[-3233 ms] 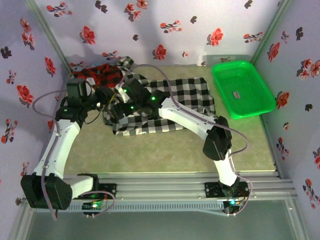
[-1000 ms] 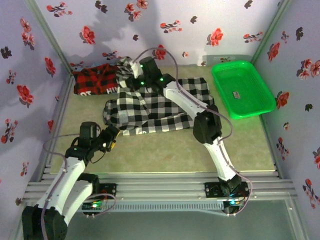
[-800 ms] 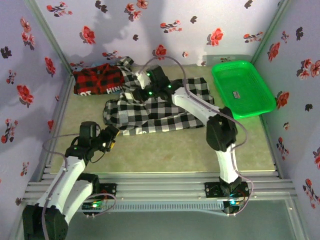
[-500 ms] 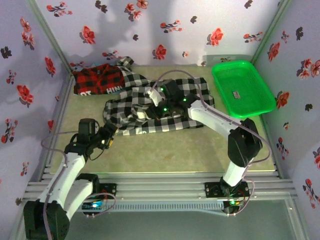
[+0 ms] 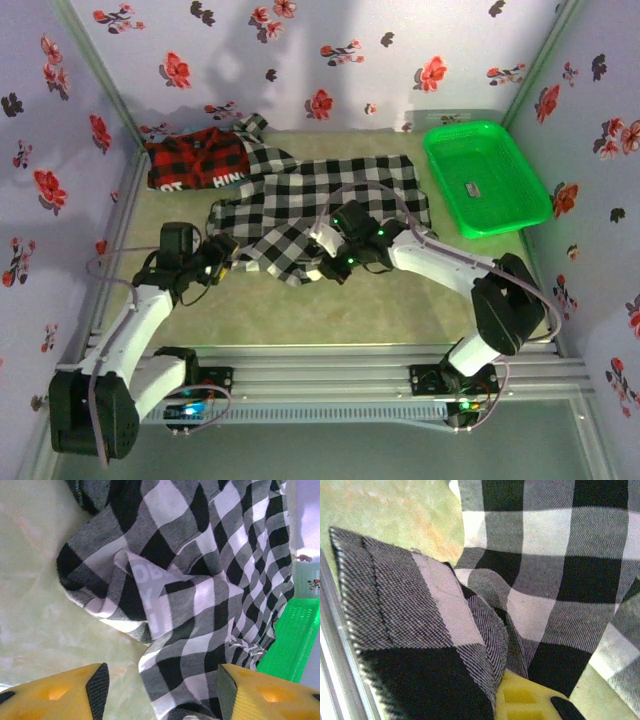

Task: Fold and stack the long sleeve shirts

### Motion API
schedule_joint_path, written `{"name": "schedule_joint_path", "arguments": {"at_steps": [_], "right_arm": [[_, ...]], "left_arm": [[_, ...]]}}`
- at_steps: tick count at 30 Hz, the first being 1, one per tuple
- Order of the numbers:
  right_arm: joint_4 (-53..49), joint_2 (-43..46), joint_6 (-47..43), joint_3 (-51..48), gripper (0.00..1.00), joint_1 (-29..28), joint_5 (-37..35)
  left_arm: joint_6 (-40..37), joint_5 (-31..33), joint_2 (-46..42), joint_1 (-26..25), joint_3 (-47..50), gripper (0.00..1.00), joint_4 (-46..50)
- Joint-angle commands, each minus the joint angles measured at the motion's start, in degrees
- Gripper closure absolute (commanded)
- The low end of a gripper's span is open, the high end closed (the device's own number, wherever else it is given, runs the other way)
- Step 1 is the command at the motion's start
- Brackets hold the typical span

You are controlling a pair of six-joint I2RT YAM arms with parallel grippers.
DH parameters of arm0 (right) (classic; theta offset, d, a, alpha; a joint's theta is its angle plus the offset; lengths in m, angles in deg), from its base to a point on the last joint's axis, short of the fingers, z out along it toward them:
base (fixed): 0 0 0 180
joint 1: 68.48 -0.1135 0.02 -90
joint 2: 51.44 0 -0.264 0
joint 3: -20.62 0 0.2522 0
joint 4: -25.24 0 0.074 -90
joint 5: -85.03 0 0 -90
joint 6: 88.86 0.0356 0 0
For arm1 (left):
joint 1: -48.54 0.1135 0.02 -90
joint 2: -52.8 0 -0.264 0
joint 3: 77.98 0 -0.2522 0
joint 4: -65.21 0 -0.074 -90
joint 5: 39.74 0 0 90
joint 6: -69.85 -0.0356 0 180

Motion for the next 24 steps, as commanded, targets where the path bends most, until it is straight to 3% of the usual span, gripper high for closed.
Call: {"name": "schedule_joint_path", "arguments": {"at_steps": [1,3,6,9,11,13,18,24], "right_arm": [[-1.4,3.7,-1.4,-4.2,0.73,-0.5,-5.6],[-0.5,6.6,0.1,-7.0,0.68,-0.5,-7.5],[0.3,12.9,3.2,-10.6,0.49,-0.5,-11.3],[0.7,21.2,8.8,-14.3,0.39,-0.5,-15.5],[-0.3,25.8,17.3,-15.2,0.33,-0.4,-18.1],[-0.2,28.9,31.7,-15.5,0.29,-0.4,-18.1],[-7.2,26.2,65.8,-16.6,0.27,-0.9,-14.9],[-0.5,23.1,82.2,-21.8,0.23,-3.1,-11.9]], "left_arm": [[-3.0,-0.7,1.7,0.2,-3.0,0.39,-1.9],[-3.5,-1.4,3.3,0.0,-3.7,0.38,-2.8],[-5.5,-2.2,6.2,-0.3,-4.8,0.37,-3.0],[-9.0,-2.1,8.6,-0.5,-6.6,0.36,-1.6],[-11.7,-1.7,9.9,-0.7,-8.0,0.36,-0.2],[-15.5,-1.0,11.4,-0.8,-9.8,0.35,1.5],[-24.1,-0.3,14.4,-1.0,-13.2,0.31,5.6],[-31.1,-0.7,13.5,-1.2,-14.4,0.23,7.3]]}}
